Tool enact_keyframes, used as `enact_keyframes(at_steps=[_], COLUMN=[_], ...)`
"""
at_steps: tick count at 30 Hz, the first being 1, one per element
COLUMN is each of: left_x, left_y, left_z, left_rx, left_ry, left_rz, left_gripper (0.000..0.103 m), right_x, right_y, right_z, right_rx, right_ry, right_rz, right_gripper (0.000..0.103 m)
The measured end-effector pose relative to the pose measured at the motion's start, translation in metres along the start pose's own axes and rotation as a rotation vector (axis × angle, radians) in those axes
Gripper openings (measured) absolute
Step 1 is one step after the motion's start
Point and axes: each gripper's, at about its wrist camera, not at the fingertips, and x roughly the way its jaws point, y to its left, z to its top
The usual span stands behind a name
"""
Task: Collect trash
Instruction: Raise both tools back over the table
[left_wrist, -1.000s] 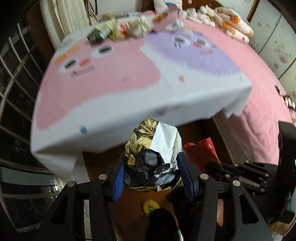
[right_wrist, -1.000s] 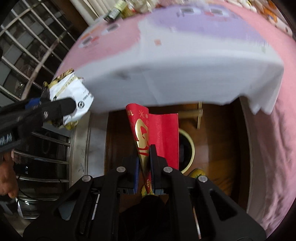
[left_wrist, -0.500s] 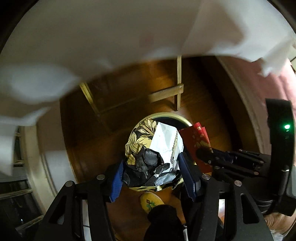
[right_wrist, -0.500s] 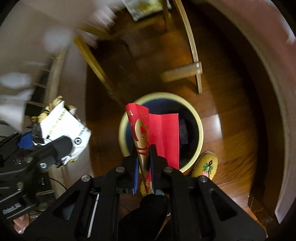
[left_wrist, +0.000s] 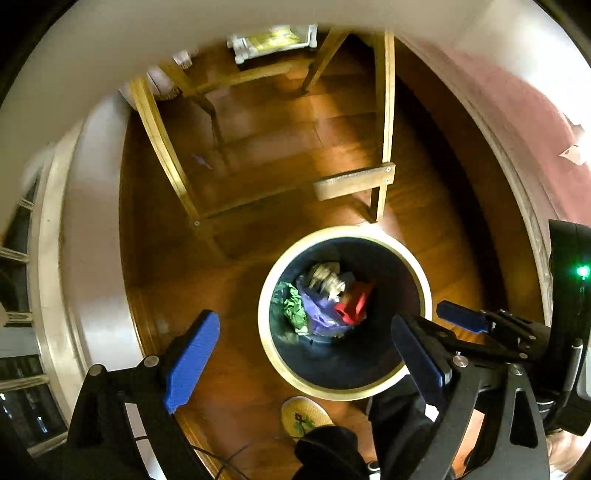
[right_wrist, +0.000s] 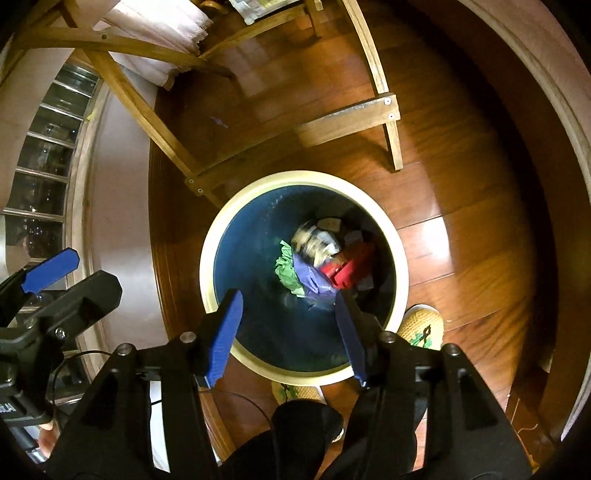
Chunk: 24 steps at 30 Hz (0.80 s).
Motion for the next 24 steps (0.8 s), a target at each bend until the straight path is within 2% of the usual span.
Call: enact_keyframes(at_steps=[8, 14, 18, 24], left_x=[-0.073, -0.156, -0.215, -0.308], left_y=[-0.003, -0.003, -0.004, -0.005], left_z=[0.007, 0.015, 0.021, 0.028], left_rx=[-0.005, -0.004, 0.030, 0.068], left_ry=[-0.069, -0.145, -0.172, -0.268], left_rz=[-0.011, -0.026, -0.043, -0.074], left_gripper=[0.095, 0.095, 0.095, 0.095], right_x=[-0.072, -0.147, -0.199, -0.279], right_y=[0.023, 0.045, 0.062, 0.099], right_z=[0.005, 0.008, 0.005, 0.003], right_rx=[0.005, 0.002, 0.001, -0.030], right_ry=[-0.049, -0.097, -0.128, -0.192], right_rz=[0.010, 0.035, 0.059, 0.084], right_gripper=[0.049, 0.050, 0.050, 0.055])
